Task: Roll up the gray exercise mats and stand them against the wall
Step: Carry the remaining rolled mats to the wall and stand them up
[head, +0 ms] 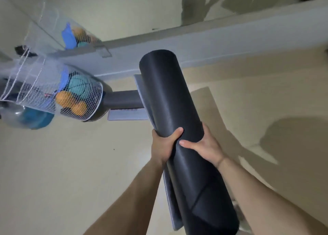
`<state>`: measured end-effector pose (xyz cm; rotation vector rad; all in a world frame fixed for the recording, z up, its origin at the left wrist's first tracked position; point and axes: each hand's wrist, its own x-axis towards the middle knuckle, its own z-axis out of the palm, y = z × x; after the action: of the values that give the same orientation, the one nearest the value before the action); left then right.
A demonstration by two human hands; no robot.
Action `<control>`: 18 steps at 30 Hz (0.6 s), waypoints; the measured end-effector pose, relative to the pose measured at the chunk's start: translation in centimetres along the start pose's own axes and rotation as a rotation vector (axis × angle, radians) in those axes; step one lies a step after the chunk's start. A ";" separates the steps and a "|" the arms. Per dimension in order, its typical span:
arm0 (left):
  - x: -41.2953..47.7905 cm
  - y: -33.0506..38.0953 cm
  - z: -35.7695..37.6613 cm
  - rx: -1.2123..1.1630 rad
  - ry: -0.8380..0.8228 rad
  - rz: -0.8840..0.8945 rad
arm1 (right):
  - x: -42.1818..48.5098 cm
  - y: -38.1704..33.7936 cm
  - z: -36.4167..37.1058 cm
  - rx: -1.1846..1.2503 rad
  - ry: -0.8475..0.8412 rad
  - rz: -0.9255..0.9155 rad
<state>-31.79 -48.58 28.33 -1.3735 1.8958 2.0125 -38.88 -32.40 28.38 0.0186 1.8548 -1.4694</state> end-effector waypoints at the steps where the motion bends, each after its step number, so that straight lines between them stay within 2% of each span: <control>1: -0.1 1.9 3.6 0.017 -0.024 0.019 | -0.1 -1.0 -3.7 0.018 0.030 -0.002; 7: -0.3 9.3 25.7 0.085 -0.215 0.050 | -0.4 -3.8 -26.1 0.046 0.199 0.032; 13: 0.4 10.7 48.4 0.145 -0.380 0.031 | 0.6 -1.3 -47.0 0.055 0.386 0.101; 18: 2.8 10.5 65.2 0.196 -0.503 -0.031 | 3.2 1.9 -62.1 0.073 0.473 0.169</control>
<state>-75.20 1.17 25.08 -0.7516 1.7620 1.8653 -73.82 19.04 28.32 0.5896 2.1019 -1.5008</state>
